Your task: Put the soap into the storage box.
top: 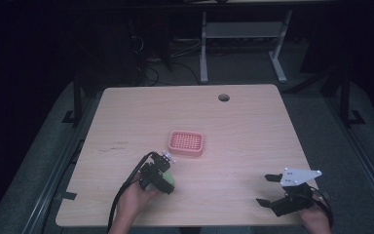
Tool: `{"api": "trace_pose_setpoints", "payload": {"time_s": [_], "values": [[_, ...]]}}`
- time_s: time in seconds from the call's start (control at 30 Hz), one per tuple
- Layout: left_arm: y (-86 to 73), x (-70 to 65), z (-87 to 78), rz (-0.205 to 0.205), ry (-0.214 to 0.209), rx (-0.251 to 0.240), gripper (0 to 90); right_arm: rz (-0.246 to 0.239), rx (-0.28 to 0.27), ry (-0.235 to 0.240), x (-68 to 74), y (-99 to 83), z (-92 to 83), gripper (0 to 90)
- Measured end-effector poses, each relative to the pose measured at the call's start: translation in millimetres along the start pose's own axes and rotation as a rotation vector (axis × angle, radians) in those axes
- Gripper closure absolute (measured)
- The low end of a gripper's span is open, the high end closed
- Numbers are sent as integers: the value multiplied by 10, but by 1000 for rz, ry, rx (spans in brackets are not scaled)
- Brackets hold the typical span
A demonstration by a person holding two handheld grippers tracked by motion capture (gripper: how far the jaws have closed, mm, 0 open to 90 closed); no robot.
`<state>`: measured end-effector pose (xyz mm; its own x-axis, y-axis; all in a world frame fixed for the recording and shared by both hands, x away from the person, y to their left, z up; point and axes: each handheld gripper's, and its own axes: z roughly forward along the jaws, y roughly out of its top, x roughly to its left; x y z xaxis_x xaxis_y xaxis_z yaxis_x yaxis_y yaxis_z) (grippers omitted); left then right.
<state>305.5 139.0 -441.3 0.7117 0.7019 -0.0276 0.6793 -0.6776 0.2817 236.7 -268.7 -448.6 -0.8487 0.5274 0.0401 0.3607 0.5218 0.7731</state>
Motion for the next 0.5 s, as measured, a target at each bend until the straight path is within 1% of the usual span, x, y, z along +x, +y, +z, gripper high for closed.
{"api": "trace_pose_setpoints", "payload": {"time_s": [0.2,0.23,0.37,0.4,0.43,0.47,0.5], "values": [[-8,-3,-3,-7,-7,-20,259,0,0,1,-1,-1,-1,138],[-8,6,-11,2,-9,-17,259,1,0,1,0,-1,-1,138],[-3,2,-43,-2,-8,-37,260,4,0,-1,-2,-2,-1,138],[1,9,-58,6,-6,-31,261,3,-1,-1,-2,-2,-1,138],[4,3,-61,-2,-6,-40,261,2,0,-1,-2,-1,-1,138],[8,12,-70,14,-7,-25,261,2,1,0,-2,-1,0,138],[12,12,-71,17,-9,-23,262,2,0,-1,-1,-1,0,138]]}}
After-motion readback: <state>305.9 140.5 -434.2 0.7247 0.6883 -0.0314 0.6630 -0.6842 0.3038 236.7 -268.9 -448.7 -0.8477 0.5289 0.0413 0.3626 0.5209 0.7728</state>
